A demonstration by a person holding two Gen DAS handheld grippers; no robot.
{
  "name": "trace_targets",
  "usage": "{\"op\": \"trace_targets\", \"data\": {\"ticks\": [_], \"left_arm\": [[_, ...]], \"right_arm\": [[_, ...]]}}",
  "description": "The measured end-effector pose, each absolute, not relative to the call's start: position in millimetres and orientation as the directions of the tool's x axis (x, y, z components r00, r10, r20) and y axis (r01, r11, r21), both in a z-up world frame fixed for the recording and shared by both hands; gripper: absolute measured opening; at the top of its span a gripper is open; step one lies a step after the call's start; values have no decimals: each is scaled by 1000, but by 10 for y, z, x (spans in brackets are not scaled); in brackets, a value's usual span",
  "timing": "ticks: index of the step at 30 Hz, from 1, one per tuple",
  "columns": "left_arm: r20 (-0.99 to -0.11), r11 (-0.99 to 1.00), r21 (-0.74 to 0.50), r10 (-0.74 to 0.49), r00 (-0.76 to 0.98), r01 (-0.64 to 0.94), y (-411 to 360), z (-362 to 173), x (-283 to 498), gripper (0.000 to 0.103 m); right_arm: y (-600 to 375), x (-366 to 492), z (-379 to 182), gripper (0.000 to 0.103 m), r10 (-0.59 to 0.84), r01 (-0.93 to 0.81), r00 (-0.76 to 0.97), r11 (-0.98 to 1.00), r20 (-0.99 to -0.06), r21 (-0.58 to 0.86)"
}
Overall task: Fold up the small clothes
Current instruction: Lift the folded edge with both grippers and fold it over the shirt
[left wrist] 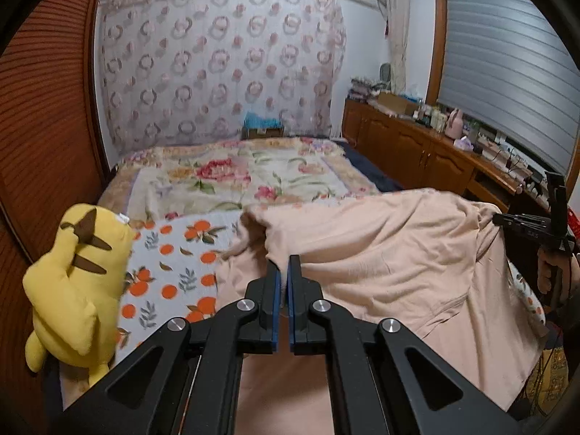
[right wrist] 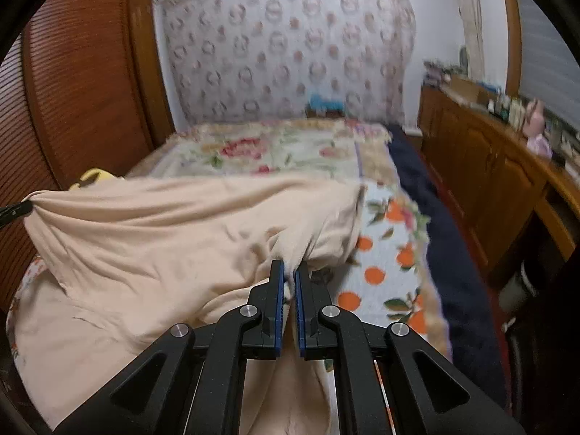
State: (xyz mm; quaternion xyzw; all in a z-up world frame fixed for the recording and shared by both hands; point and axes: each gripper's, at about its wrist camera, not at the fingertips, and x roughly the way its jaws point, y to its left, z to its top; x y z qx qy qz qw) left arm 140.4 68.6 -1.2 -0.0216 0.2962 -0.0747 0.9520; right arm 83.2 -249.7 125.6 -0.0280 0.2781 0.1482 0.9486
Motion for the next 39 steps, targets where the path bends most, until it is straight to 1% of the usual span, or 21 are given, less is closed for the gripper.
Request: {"op": "trace_targets", "data": {"ticks": [2,5,11,19,22,25,28,31,35,36,38,39], "left_arm": [[-548,989,-79,-148,824,126,720,50,1371,4],[-544,989,-79,-146,826,123,755,74,1379,4],[-561,989,-69,-146,815,129,758,-11,1412,4],[-575,988,-58,-149,804,141,671,-106,1414,4],[-580,988,-52,-148,801,145,637,-127,1412,4],[-582,988,-52,-150,799,147,615,-132,1402,4],[-581,988,-59,-152,800,145,621,-134,1399,4],[-580,988,-61,-151,801,142,632,-142,1392,4],[-584,988,-64,-150,798,138,633,-161,1383,4],[-585,988,-64,-149,797,138,631,-165,1382,4],[-586,988,-65,-151,796,140,641,-178,1384,4],[-588,988,-64,-152,794,141,645,-191,1384,4]], "right_arm": [[-2525,756,1317,6,266,-302,812,953,-519,16],[-2565,773,1290,6,262,-302,807,953,-529,12],[-2534,1063,1180,6,254,-273,791,961,-557,50],[-2289,1174,1343,6,227,-291,780,956,-583,-17],[-2244,1215,1382,6,227,-298,788,954,-573,-32],[-2260,1257,1422,6,201,-268,800,963,-566,-38],[-2248,1254,1461,0,231,-294,797,955,-558,-24],[-2231,1147,1475,0,270,-331,797,944,-540,-16],[-2260,1004,1427,0,244,-318,808,947,-537,-49],[-2270,982,1412,3,229,-307,811,950,-538,-59],[-2282,943,1362,22,207,-296,814,952,-543,-81],[-2286,935,1345,43,206,-297,812,951,-546,-83]]}}
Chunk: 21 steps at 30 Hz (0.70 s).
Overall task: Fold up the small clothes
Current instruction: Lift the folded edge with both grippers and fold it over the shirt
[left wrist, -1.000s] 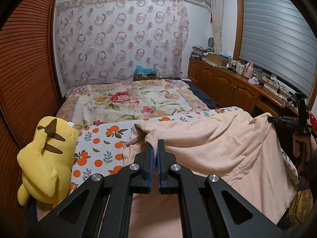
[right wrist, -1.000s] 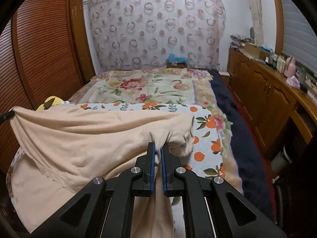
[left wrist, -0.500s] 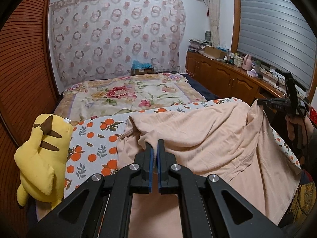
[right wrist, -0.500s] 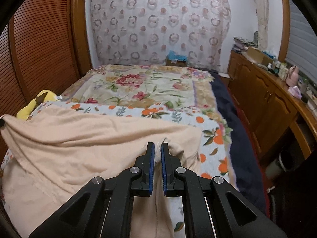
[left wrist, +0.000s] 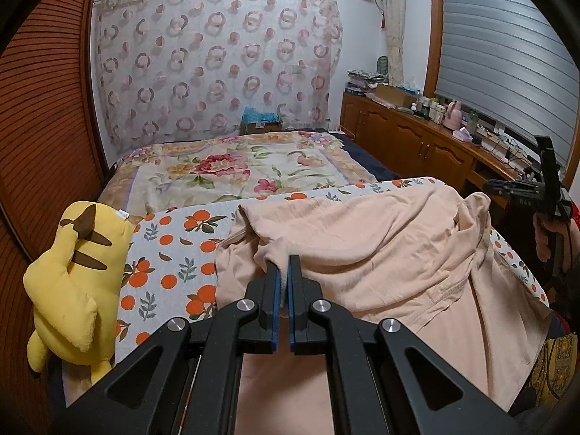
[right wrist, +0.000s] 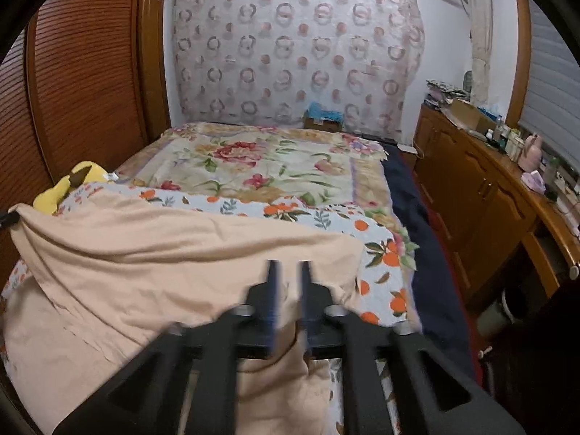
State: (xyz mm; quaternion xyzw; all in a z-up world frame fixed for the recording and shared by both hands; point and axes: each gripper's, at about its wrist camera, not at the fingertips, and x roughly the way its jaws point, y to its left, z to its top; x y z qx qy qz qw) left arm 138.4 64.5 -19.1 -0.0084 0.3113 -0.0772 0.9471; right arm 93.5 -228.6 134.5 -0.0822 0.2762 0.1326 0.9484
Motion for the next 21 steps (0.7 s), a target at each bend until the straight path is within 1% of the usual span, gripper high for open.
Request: {"op": "trace_targets", "data": {"ticks": [1,5,6,7,8,9,12,16,21], "left_arm": [[-590,988,-64,-152,793,141,652,-205,1394,4],[-602,988,-65,-151,784,141,641,-265,1402,4],[-606,988,-64,-150,781,140,641,-283,1412,4],[-610,988,-63,-149,778,139,639,-297,1417,4],[-613,988,-64,-148,776,138,642,-307,1417,4],[-610,988,-67,-150,778,138,649,-299,1407,4],[-572,988,-80,-151,806,129,703,-167,1315,4],[-517,986,-99,-165,840,133,784,93,1156,4],[-470,986,-98,-164,867,133,876,329,975,4]], "right_arm": [[-2260,942,1337,52,203,-295,809,952,-552,-83],[-2220,1030,1198,52,155,-256,777,963,-610,-82],[-2212,1071,1170,49,158,-257,765,964,-624,-72],[-2204,1106,1125,28,167,-266,753,962,-637,-62],[-2181,1126,1100,11,182,-281,745,958,-641,-55],[-2151,1132,1088,5,196,-300,741,952,-642,-54],[-2101,1021,1234,5,234,-336,780,939,-580,-73],[-2173,768,1605,5,282,-348,828,936,-484,-49],[-2251,380,1920,5,322,-376,845,925,-427,-47]]}}
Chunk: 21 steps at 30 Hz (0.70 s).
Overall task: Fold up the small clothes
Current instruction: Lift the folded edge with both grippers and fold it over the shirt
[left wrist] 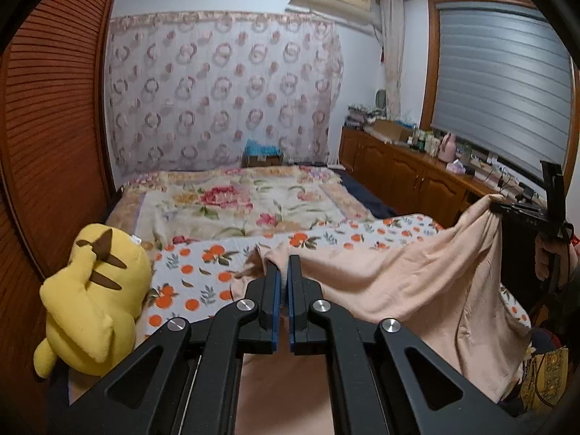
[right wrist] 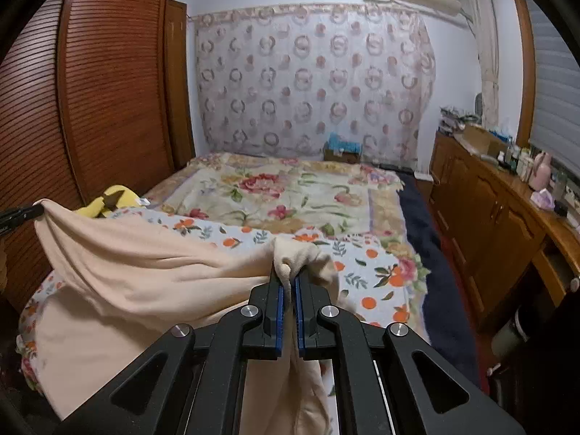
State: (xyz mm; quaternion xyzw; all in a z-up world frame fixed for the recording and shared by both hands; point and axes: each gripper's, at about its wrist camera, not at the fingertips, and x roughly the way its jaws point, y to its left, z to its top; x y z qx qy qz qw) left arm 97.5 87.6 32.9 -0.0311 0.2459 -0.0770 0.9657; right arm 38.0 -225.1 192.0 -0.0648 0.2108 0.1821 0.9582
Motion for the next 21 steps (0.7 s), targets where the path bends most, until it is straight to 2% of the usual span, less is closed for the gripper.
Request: {"op": "trace_targets", "data": {"ticks": [8,12,21], "left_arm": [[-473,987,-84,-162,866,138,888,349,953,4],[-469,985,-85,-173,866,150,897,373,847,4],[-464,987,-84,-160,871,137,1014,396,291,4]], "right_arm": [[-2269,306,1898,5,286,-336,862,941,-418,-48],[-2187,196,1892,4,334,-383,844,923,-419,-38],[-2677,-536,1931,4,384,-421,831,907,-403,-4]]}}
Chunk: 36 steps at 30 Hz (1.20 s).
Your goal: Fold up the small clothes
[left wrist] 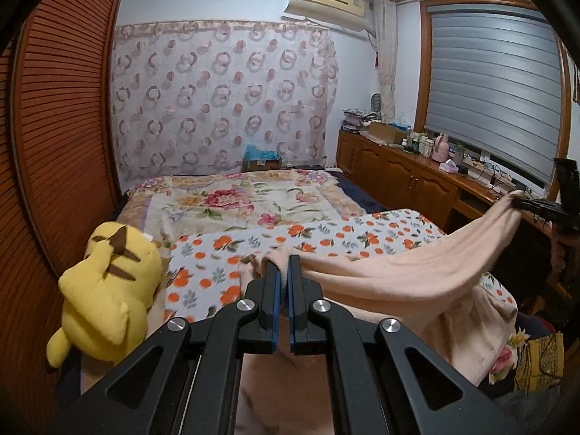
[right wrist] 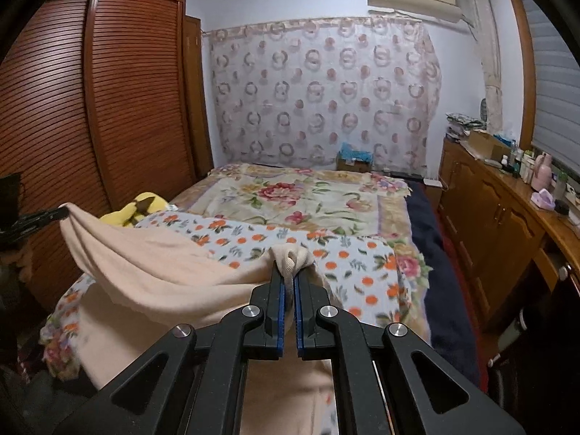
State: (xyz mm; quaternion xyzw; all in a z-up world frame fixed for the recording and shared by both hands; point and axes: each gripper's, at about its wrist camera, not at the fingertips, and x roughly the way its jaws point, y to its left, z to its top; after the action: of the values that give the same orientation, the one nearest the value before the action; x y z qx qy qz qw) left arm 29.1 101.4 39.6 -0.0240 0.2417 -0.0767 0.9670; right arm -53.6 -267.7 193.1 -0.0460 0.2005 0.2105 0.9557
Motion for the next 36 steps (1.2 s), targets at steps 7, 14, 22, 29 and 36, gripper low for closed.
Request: {"op": "trace_targets", "data": {"ticks": [7,14,22,29,36], "left_arm": [[-560,991,-90,-133,818,99,1076,7,53,4],[-691,994,-87,-108,715,66,1111,-624,61,20],[-695,994,-107,-99,712,35,1185,-736,98,77],[-708,995,-104,-79,702,7,1195,-867,240,80],[-726,993,-116,-83,682,-2,1182,-990,324,80]], "right_arm": [[-2985,-901,1498,4,372,-408,760,912,-533,54],[-2927,-645,803,16,323,-394,643,917,-694,62],[-2837,-362,938,53,301,-397,696,918,-652,1],[-2863,68,980,54,305,-353,743,935,-596,38],[-2927,827,559,54,219,-267,691,963,-689,38]]}}
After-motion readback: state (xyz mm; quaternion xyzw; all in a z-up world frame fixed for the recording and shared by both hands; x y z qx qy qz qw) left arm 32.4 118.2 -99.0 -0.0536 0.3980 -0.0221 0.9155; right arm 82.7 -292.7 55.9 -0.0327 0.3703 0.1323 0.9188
